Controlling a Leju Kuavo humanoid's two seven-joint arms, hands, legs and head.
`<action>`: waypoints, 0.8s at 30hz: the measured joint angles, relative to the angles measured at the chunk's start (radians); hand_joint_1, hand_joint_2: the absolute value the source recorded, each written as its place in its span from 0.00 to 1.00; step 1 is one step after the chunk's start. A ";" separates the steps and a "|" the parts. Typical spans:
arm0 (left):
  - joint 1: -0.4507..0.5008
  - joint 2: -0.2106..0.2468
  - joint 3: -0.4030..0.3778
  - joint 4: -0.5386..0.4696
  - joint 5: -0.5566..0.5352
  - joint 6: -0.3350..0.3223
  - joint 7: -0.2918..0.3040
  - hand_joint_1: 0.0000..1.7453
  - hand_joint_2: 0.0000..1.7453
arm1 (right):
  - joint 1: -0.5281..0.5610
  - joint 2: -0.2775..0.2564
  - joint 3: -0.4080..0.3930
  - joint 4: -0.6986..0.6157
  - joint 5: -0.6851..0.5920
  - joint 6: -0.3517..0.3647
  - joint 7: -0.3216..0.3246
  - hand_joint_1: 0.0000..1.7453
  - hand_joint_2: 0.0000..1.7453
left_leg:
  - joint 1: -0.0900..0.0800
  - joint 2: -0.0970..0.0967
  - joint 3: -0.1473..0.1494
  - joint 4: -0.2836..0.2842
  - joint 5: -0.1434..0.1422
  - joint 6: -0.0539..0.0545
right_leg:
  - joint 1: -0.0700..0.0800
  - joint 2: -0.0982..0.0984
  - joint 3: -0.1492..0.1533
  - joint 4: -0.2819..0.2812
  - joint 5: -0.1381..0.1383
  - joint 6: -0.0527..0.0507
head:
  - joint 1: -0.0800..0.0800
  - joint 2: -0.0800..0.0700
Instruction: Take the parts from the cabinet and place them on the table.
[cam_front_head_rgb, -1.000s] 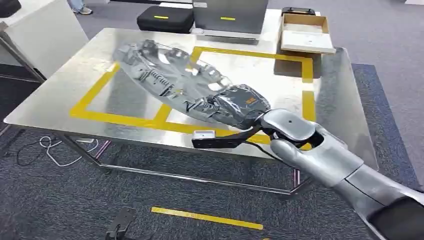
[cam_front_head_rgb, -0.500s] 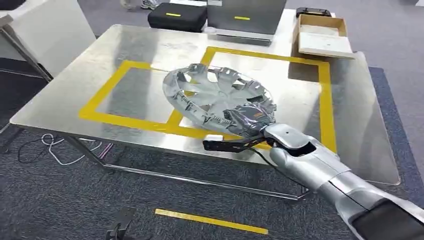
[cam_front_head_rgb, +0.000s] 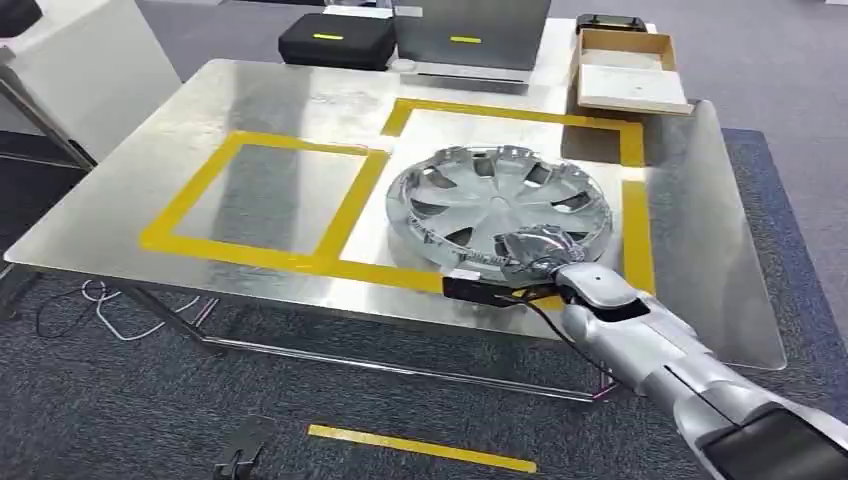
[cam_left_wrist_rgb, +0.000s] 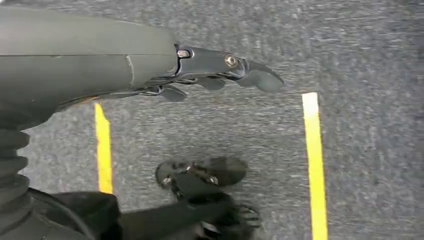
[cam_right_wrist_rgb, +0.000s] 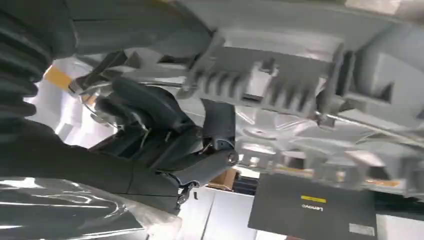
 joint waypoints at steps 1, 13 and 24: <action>-0.001 -0.001 -0.001 0.000 0.000 -0.002 -0.002 0.00 1.00 | -0.001 0.000 -0.013 0.004 -0.007 -0.003 -0.007 0.00 0.00 | -0.003 -0.002 0.011 -0.027 -0.012 0.007 | 0.007 0.004 -0.009 0.014 -0.004 0.005 | -0.007 0.000; 0.001 0.003 -0.002 0.000 0.030 0.055 0.038 0.00 0.00 | 0.025 -0.059 -0.157 -0.107 -0.082 -0.019 -0.087 0.00 0.00 | 0.000 -0.001 0.020 -0.027 -0.018 0.056 | -0.002 0.002 -0.126 0.206 -0.047 0.031 | 0.005 0.000; 0.010 0.006 -0.001 0.000 0.063 0.079 0.055 0.00 0.00 | 0.116 -0.140 -0.235 -0.496 -0.218 -0.034 -0.149 0.00 0.00 | -0.006 0.003 -0.050 0.159 -0.136 0.020 | 0.003 0.001 -0.002 -0.010 0.010 -0.012 | -0.002 0.000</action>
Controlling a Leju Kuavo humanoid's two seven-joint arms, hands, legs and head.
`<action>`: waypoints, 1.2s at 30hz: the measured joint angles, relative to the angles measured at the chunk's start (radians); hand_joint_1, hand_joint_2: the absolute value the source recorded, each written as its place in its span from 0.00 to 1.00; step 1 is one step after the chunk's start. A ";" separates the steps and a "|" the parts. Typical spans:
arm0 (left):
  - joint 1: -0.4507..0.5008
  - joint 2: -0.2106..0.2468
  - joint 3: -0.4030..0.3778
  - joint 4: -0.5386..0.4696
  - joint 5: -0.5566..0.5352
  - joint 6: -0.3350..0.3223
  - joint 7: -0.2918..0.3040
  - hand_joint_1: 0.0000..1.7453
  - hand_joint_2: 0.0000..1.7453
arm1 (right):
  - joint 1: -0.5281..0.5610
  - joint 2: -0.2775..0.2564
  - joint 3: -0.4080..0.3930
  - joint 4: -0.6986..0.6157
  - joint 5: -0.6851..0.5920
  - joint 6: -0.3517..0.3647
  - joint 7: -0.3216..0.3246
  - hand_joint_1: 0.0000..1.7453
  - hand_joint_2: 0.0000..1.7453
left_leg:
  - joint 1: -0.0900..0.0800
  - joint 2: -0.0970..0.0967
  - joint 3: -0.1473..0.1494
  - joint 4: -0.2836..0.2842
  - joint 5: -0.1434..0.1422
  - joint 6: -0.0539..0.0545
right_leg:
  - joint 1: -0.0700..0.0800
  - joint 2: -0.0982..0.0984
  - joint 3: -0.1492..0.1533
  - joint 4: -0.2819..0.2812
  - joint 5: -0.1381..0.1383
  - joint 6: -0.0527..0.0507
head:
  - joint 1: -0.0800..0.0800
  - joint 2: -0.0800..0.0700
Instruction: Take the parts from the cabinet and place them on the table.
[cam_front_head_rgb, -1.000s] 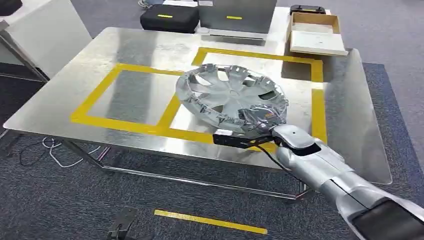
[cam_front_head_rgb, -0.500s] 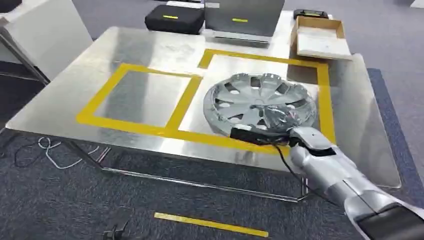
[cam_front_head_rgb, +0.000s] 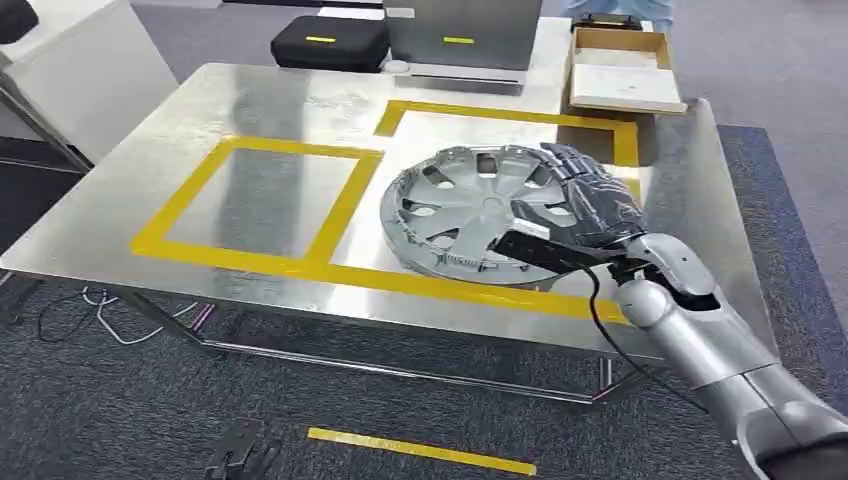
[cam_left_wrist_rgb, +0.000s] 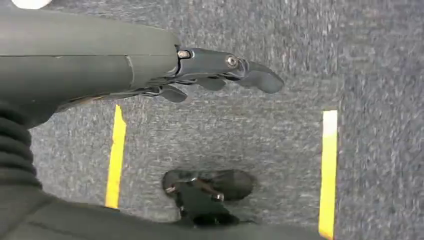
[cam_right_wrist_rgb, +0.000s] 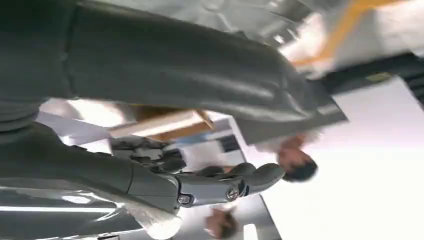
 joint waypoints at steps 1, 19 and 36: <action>0.002 0.001 0.000 0.000 0.002 0.003 0.000 0.00 0.00 | 0.018 -0.010 -0.005 -0.040 -0.012 0.000 -0.001 0.00 0.00 | -0.001 0.000 -0.033 0.077 -0.026 -0.001 | 0.002 0.000 0.003 0.000 -0.002 -0.002 | 0.000 0.000; 0.009 0.002 0.010 0.000 0.032 0.055 0.017 0.00 0.00 | 0.203 -0.104 -0.117 -0.446 -0.079 -0.063 -0.037 0.00 0.00 | 0.000 0.008 0.061 -0.211 0.158 0.041 | -0.020 0.002 -0.068 0.256 -0.140 0.062 | 0.007 0.000; 0.014 0.003 0.017 -0.001 0.042 0.069 0.011 0.00 0.00 | 0.261 -0.122 -0.188 -0.536 -0.089 -0.099 -0.039 0.00 0.00 | -0.011 0.005 0.116 -0.081 0.061 0.015 | 0.003 0.003 -0.007 0.000 0.014 0.002 | -0.002 0.000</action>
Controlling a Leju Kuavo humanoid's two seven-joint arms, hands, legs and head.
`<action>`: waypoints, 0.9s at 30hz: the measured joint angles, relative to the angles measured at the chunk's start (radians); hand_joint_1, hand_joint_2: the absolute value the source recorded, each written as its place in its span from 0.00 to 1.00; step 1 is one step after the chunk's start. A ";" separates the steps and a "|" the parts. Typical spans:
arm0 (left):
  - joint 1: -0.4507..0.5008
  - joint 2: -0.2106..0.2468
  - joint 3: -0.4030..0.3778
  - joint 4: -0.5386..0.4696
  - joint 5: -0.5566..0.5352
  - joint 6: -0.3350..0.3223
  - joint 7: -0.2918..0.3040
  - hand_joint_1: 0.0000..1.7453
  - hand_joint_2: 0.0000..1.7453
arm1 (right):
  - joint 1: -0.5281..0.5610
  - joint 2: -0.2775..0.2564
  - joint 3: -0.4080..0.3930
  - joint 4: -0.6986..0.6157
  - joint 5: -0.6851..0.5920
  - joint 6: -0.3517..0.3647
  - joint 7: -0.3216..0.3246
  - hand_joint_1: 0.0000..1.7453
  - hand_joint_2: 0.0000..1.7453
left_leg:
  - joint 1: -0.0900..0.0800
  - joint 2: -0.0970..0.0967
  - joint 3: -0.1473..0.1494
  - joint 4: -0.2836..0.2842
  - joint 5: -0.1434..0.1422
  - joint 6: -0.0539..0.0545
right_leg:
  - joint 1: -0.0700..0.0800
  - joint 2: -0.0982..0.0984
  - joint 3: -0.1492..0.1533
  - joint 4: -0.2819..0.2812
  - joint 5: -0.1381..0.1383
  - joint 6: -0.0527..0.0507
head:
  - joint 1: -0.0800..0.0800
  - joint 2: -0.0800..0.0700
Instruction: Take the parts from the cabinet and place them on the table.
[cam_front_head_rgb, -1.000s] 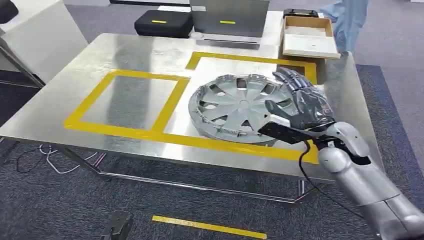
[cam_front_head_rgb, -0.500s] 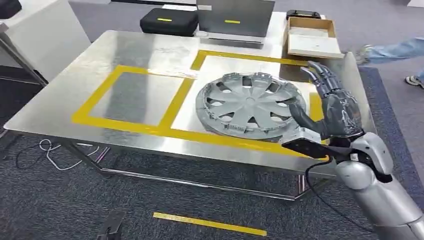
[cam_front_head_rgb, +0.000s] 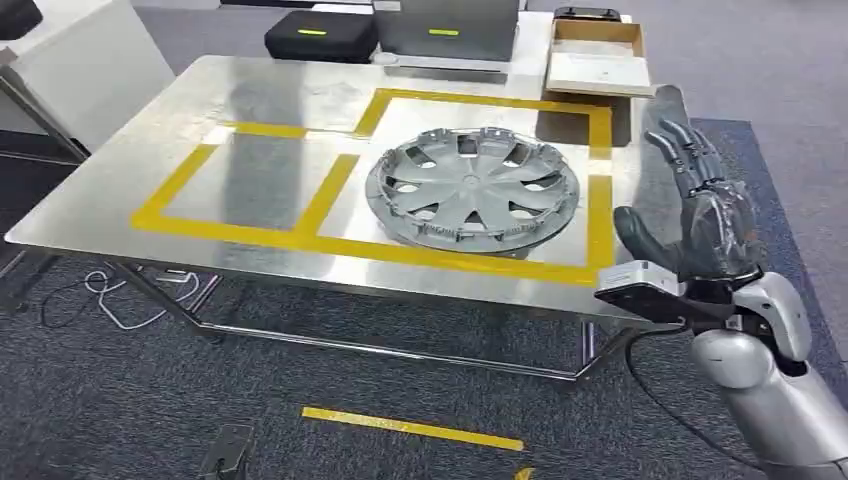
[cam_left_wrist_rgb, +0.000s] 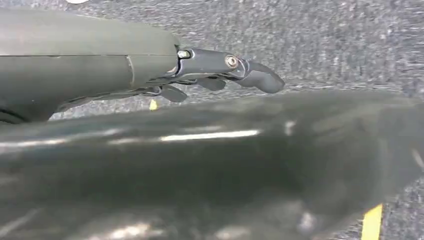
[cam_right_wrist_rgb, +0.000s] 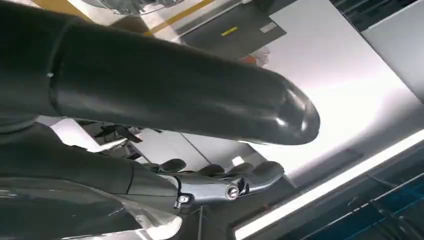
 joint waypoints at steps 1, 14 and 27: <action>-0.001 0.002 0.001 0.000 0.000 0.001 0.000 0.00 0.00 | 0.002 0.000 -0.004 -0.006 -0.001 -0.002 0.000 0.00 0.00 | -0.007 -0.001 0.055 -0.082 0.007 0.013 | -0.001 -0.001 -0.004 0.002 0.005 0.002 | 0.000 0.000; 0.000 0.000 0.004 0.000 0.002 0.005 -0.001 0.00 0.00 | 0.035 -0.014 -0.033 -0.021 -0.006 -0.011 0.003 0.00 0.00 | -0.006 0.010 -0.027 -0.161 0.099 0.038 | -0.020 -0.005 -0.045 0.255 -0.098 0.068 | 0.008 0.000; 0.003 -0.001 0.005 0.000 0.002 0.005 -0.002 0.00 0.00 | 0.032 -0.014 -0.035 -0.030 -0.006 -0.013 0.003 0.00 0.00 | 0.000 0.005 -0.137 0.152 -0.088 -0.015 | -0.009 -0.009 0.061 -0.032 -0.020 -0.001 | -0.001 0.000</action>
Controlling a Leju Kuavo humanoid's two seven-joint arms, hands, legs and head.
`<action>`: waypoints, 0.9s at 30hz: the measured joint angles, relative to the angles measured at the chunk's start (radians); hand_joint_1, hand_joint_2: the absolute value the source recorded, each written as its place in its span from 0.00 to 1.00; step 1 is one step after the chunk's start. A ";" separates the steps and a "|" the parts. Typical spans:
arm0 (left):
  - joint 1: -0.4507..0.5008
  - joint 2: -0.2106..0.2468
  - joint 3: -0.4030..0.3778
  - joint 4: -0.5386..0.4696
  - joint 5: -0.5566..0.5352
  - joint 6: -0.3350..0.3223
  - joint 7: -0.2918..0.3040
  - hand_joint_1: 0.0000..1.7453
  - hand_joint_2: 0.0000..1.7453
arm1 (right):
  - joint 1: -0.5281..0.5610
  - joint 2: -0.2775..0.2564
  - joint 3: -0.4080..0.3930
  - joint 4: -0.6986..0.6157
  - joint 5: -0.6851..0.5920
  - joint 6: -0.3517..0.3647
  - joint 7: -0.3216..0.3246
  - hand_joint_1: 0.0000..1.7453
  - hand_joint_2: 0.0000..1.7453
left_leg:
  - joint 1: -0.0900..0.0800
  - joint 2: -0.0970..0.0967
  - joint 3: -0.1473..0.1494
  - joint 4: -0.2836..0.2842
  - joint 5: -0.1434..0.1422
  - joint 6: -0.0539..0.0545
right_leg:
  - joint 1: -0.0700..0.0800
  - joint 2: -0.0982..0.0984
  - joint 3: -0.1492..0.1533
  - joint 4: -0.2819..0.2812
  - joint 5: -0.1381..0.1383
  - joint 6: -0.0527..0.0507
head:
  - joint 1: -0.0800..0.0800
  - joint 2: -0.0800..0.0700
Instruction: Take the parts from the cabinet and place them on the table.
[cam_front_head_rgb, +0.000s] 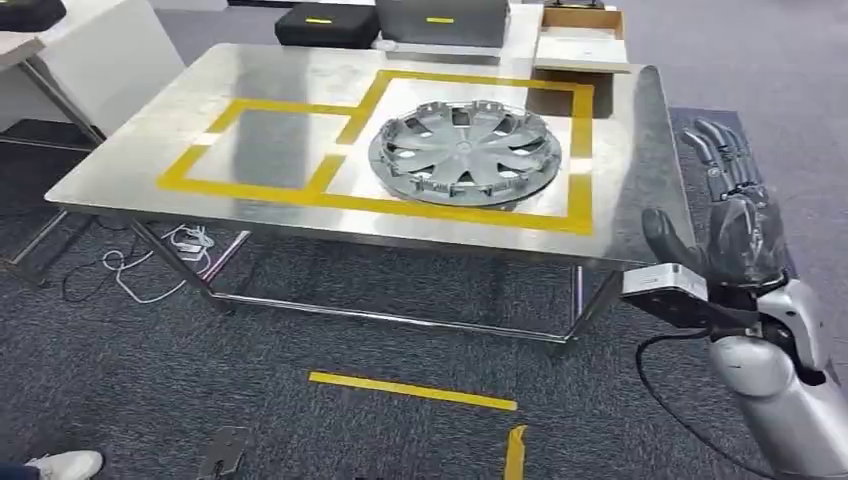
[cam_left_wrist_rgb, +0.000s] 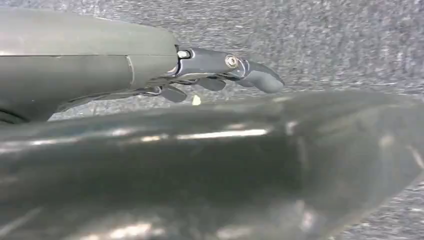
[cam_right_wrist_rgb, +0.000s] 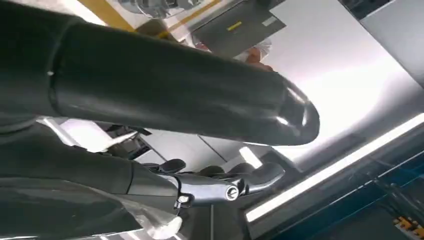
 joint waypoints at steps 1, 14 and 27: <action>0.000 0.000 0.000 0.000 0.000 0.000 0.000 0.00 0.00 | 0.001 0.000 0.000 0.000 0.000 0.000 0.000 0.00 0.00 | -0.001 0.000 0.011 0.012 0.020 0.003 | 0.002 0.000 -0.016 0.003 0.010 0.000 | 0.000 0.000; -0.003 -0.002 0.001 0.000 0.001 -0.001 -0.007 0.00 0.00 | 0.007 -0.006 -0.014 0.000 0.000 -0.001 0.002 0.00 0.00 | -0.013 0.005 0.173 -0.323 0.145 0.064 | 0.000 0.002 -0.159 0.249 -0.127 0.051 | 0.006 0.000; -0.001 -0.002 0.002 0.000 0.001 -0.003 -0.009 0.00 0.00 | 0.012 -0.006 -0.016 0.002 0.000 0.004 0.005 0.00 0.00 | -0.014 0.001 0.050 -0.259 0.156 0.015 | 0.003 -0.002 0.056 -0.020 -0.027 -0.001 | 0.002 0.000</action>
